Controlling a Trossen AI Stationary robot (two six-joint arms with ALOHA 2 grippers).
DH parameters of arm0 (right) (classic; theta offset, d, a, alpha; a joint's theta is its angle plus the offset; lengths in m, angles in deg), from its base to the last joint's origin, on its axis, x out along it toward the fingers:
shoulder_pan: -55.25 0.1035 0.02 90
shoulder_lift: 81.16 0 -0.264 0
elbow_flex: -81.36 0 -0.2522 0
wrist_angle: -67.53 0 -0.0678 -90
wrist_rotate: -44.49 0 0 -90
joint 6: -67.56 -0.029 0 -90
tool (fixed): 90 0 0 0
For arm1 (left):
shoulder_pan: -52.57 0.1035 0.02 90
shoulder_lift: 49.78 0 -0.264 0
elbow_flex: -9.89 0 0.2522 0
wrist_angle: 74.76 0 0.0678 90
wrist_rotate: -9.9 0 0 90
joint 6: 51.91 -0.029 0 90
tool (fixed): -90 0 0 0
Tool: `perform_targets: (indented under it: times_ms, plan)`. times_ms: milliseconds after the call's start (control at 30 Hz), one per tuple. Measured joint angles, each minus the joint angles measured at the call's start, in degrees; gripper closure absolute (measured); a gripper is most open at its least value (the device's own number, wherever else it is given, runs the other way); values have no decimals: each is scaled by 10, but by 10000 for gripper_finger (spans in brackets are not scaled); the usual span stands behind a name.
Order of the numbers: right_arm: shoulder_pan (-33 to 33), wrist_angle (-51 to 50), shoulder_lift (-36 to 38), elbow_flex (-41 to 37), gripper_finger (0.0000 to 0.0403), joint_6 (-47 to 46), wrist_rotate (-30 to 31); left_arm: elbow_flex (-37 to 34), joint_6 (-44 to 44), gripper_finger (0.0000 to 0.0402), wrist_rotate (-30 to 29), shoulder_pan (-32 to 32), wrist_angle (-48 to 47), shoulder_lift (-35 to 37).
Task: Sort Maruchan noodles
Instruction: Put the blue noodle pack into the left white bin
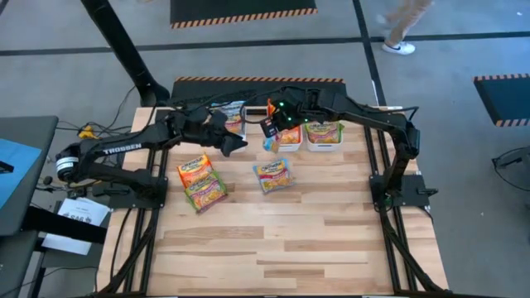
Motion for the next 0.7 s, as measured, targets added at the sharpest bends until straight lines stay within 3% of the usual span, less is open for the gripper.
perform_targets:
  times_ms: [367, 700]
  plan:
    - [43, -1, -2, 0, 397, -74, 45, 3, 2, 180, -42, -42, -16, -10]
    - [97, -5, -67, 0, 397, -106, 45, 4, 4, 180, -35, -80, -26, -33]
